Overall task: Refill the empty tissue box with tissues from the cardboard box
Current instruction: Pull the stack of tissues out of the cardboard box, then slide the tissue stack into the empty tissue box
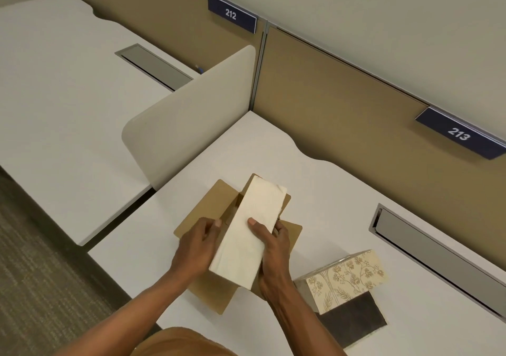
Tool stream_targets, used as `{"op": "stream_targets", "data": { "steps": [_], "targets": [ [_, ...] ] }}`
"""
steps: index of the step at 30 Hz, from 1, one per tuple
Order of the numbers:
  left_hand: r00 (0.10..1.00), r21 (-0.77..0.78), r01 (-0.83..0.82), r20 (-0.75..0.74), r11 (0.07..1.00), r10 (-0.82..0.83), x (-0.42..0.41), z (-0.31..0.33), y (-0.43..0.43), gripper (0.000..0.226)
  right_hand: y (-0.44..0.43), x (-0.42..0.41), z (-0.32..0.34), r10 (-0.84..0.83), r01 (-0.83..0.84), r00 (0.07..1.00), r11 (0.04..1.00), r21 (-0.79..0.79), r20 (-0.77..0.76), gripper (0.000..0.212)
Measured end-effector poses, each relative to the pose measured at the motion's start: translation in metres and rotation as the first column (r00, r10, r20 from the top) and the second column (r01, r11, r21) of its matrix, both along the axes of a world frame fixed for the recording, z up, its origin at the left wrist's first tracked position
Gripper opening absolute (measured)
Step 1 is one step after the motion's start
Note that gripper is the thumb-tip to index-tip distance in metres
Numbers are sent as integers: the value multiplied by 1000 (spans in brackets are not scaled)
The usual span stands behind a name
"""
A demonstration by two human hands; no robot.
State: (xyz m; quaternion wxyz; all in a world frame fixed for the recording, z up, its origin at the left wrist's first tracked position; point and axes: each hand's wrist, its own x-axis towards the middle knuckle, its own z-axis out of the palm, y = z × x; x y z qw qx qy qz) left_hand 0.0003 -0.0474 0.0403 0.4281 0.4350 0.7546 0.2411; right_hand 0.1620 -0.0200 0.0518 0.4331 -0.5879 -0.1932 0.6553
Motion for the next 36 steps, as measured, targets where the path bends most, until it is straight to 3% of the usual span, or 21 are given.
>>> {"op": "stream_targets", "data": {
  "steps": [3,5,9,15,20,23,27,32,36],
  "targets": [
    [907,-92,70,421,993,-25,16,27,7,76,-13,11,6,-3,2,1000,999,38,19,105],
    [822,-102,133,567,986,-52,24,42,8,89,-21,17,10,-2,-2,999,997,81,40,105],
    [817,-34,238,548,971,-181,39,47,-1,112,-32,26,15,-20,-2,991,986,165,133,104],
    [737,-29,234,658,972,-158,49,37,-17,80,-40,39,18,-96,68,984,982,177,151,106],
    [692,-45,208,713,977,-115,51,34,-26,99,-37,47,20,-132,116,985,984,138,112,116],
    [695,-57,255,705,965,-142,51,32,-28,94,-27,57,24,-150,140,984,985,96,96,118],
    [674,-79,357,711,931,-198,51,33,-27,81,-10,73,26,-163,160,979,986,39,123,103],
    [669,-79,418,701,905,-248,53,37,-25,76,6,91,24,-134,136,969,991,2,205,69],
    [654,-74,459,702,885,-281,53,37,-23,76,9,98,17,-162,169,968,985,-20,189,61]
  ]
}}
